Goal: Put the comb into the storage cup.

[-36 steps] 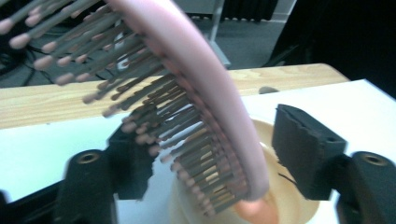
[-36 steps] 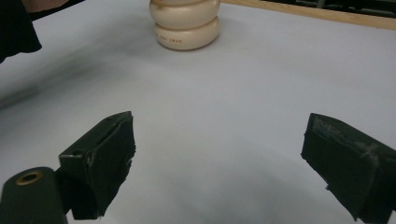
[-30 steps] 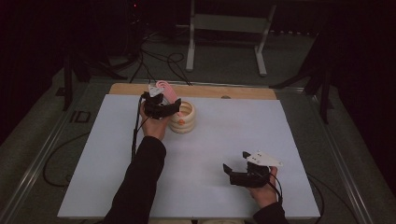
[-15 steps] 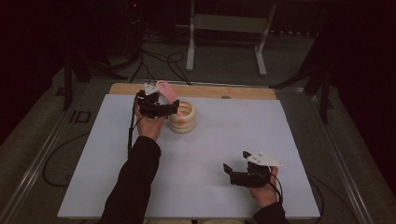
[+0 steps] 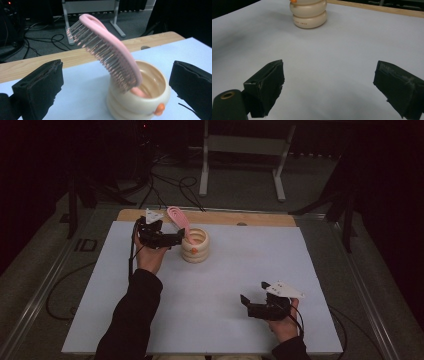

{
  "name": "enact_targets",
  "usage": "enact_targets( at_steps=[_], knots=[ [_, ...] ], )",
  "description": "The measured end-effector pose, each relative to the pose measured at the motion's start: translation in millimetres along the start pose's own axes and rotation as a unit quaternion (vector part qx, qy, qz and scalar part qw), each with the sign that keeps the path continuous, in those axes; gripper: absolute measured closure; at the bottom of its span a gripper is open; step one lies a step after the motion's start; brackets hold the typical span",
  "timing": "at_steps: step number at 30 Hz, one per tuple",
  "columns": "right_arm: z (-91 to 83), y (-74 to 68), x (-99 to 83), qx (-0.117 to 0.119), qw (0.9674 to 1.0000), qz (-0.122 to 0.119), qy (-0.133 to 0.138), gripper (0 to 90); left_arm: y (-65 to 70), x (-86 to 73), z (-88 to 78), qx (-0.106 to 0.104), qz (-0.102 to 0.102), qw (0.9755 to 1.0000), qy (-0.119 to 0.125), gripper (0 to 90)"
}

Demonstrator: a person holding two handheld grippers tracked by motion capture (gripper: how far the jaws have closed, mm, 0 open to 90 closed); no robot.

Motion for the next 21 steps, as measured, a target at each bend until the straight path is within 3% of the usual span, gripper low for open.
enact_targets(
  at_steps=[4,6,7,8,9,11,15,17,18,21],
  knots=[
    [-0.9,1.1,0.7,-0.001,1.0,0.0,0.002,9.4,-1.1,-7.2,-9.5,-0.003,0.023,0.9997,-0.005,0.1],
    [-1.1,1.4,0.8,-0.002,1.0,0.0,0.003,9.4,-1.1,-7.2,-9.5,-0.003,0.023,0.9997,-0.005,0.1],
    [-1.1,1.4,0.8,-0.002,1.0,0.0,0.003,9.4,-2.5,-12.6,-15.5,-0.006,0.037,0.9992,-0.01,0.1],
    [-1.1,1.4,0.8,-0.002,1.0,0.0,0.003,9.4,-2.5,-12.6,-15.5,-0.006,0.037,0.9992,-0.01,0.1],
    [-2.5,3.0,1.8,-0.004,1.0,0.0,0.004,9.4,-6.7,-20.5,-26.8,-0.009,0.051,0.9986,-0.006,0.1],
    [-2.5,3.6,2.0,-0.004,1.0,0.001,0.007,9.4,-6.7,-20.5,-26.8,-0.009,0.051,0.9986,-0.006,0.1],
    [-3.5,6.4,3.1,-0.008,0.9999,0.002,0.011,9.4,-14.3,-35.0,-46.8,-0.013,0.062,0.9979,0.009,0.1],
    [-3.7,7.1,3.4,-0.008,0.9999,0.002,0.013,9.4,-14.3,-35.0,-46.8,-0.013,0.062,0.9979,0.009,0.1],
    [-4.4,8.1,4.2,-0.009,0.9998,0.003,0.015,9.4,-15.5,-42.2,-57.9,-0.014,0.072,0.9972,0.017,0.1],
    [-5.2,9.0,5.0,-0.009,0.9998,0.001,0.018,9.4,-16.9,-46.5,-64.7,-0.019,0.07,0.9971,0.024,0.1]
  ],
)
Point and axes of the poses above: each handheld gripper's, and its own axes: z roughly forward along the jaws, x roughly out of its top, y roughly to its right, the point moved 1 cm from there along z, roughly forward along the jaws, and after that the axes turned 5 degrees about x, right-handed, at the moved point
